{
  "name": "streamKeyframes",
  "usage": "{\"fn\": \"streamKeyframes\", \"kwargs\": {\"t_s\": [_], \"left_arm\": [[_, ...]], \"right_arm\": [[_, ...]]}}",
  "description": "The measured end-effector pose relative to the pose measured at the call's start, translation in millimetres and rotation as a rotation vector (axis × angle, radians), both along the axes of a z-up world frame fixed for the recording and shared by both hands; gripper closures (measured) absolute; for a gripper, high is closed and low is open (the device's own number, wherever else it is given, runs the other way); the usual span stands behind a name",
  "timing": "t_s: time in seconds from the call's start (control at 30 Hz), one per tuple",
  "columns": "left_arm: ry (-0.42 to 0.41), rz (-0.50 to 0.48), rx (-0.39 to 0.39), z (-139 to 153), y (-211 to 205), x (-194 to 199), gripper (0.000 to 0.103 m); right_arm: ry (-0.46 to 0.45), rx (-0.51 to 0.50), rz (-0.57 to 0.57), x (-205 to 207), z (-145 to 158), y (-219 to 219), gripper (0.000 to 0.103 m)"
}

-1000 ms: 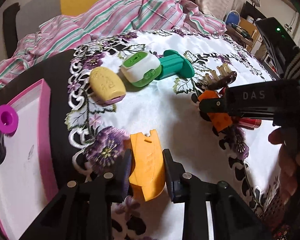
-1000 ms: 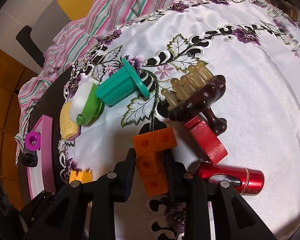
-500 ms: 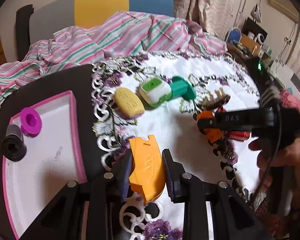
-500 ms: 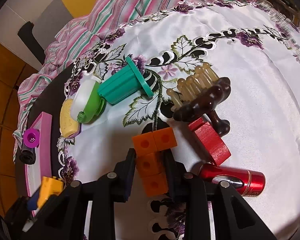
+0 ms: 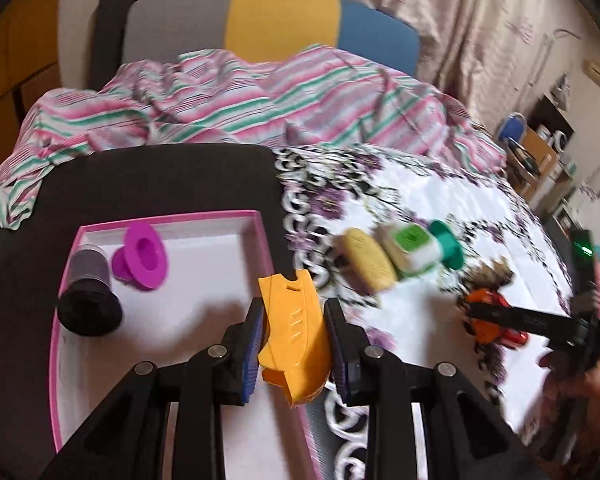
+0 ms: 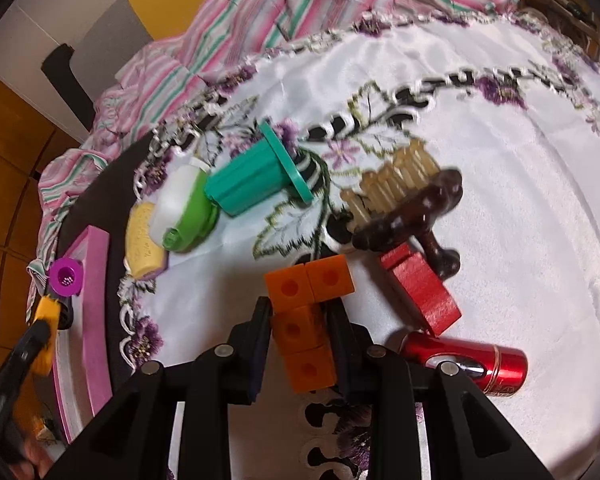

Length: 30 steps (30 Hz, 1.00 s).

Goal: Organize rigid objects
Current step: 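Carry the yellow-orange piece into the tray and open the left tool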

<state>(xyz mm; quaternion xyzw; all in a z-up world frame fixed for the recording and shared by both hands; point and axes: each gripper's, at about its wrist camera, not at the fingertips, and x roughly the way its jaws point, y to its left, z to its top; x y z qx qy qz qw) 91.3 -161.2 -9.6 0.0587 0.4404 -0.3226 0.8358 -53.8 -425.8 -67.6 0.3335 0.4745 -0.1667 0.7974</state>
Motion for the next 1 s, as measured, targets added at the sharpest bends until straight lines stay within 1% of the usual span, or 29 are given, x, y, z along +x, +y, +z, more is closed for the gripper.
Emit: {"fn": "streamKeyframes", "kwargs": {"t_s": [0.13, 0.23, 0.33, 0.5, 0.6, 0.63, 0.7, 0.77, 0.83, 1.0], "left_arm": [[0.025, 0.043, 0.035, -17.3, 0.5, 29.3, 0.074], [0.050, 0.076, 0.066, -31.8, 0.3, 48.1, 0.074], [0.075, 0.103, 0.077, -44.0, -0.3, 63.2, 0.074], [0.048, 0.100, 0.092, -51.2, -6.4, 74.2, 0.074], [0.018, 0.091, 0.101, -52.4, -10.5, 79.8, 0.074], [0.012, 0.092, 0.107, -52.8, -11.1, 81.4, 0.073], [0.013, 0.111, 0.121, -53.2, -9.8, 84.4, 0.069], [0.037, 0.128, 0.111, -52.1, -6.0, 87.3, 0.062], [0.059, 0.139, 0.073, -48.0, 2.4, 85.7, 0.062], [0.072, 0.152, -0.008, -35.4, 27.0, 67.3, 0.062]], "right_arm": [[-0.044, -0.012, 0.027, 1.8, 8.5, 5.3, 0.075], [-0.059, -0.020, 0.050, 4.4, 11.8, 9.9, 0.075], [-0.061, -0.023, 0.064, 6.1, 13.0, 12.1, 0.074], [-0.061, -0.013, 0.066, 7.1, 11.9, 12.1, 0.075], [-0.059, -0.010, 0.065, 7.8, 11.2, 11.9, 0.075], [-0.059, -0.009, 0.065, 7.9, 11.1, 11.7, 0.075], [-0.057, -0.010, 0.063, 7.9, 10.7, 11.2, 0.075], [-0.055, -0.008, 0.060, 7.9, 10.3, 10.4, 0.075], [-0.052, -0.009, 0.056, 7.7, 9.8, 9.7, 0.075], [-0.048, -0.020, 0.059, 8.3, 10.4, 10.4, 0.075]]}}
